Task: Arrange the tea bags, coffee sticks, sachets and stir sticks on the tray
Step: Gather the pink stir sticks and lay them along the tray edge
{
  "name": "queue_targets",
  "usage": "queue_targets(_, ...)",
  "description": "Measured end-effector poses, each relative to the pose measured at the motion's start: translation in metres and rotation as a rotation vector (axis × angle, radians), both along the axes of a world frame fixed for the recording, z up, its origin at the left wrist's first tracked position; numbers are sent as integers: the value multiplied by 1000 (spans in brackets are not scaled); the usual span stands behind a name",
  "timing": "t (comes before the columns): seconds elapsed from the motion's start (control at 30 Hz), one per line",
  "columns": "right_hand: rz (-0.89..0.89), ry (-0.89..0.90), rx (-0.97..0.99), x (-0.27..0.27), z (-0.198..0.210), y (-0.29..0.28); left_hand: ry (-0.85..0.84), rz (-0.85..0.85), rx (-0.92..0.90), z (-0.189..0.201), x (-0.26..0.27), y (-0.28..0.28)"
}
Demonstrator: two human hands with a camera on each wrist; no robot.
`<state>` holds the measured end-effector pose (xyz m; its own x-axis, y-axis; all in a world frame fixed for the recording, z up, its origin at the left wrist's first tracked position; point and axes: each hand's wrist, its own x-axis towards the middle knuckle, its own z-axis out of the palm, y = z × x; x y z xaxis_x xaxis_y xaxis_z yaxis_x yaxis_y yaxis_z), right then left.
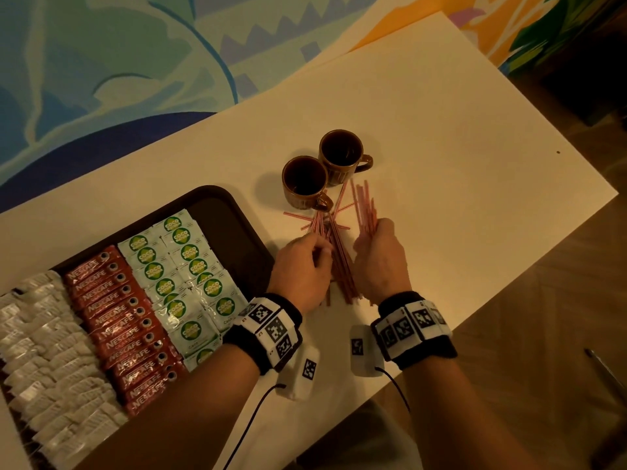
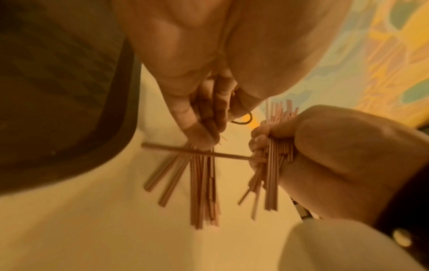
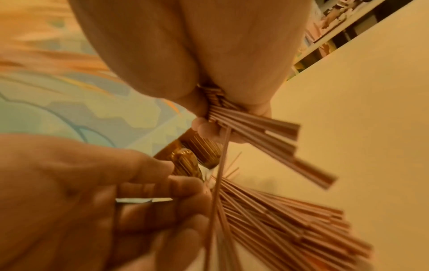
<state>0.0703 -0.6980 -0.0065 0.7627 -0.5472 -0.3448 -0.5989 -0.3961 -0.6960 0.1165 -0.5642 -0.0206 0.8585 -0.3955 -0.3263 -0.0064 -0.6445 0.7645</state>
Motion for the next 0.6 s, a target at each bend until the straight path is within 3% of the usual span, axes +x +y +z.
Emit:
queue_targets(0.13,-51,-235,81,2,1,0,231,-14,-73,3,-4,1)
queue_targets(0.27,-123,-427,284,6,11,10,488,131,-281,9,-6,3)
queue_targets(0.43,-142,-587,482,12,23,32,736,257,-394,23,-1,17)
queue_targets(0.6,-122,-651,499,18,29,46,830,318,-491,37,-3,29)
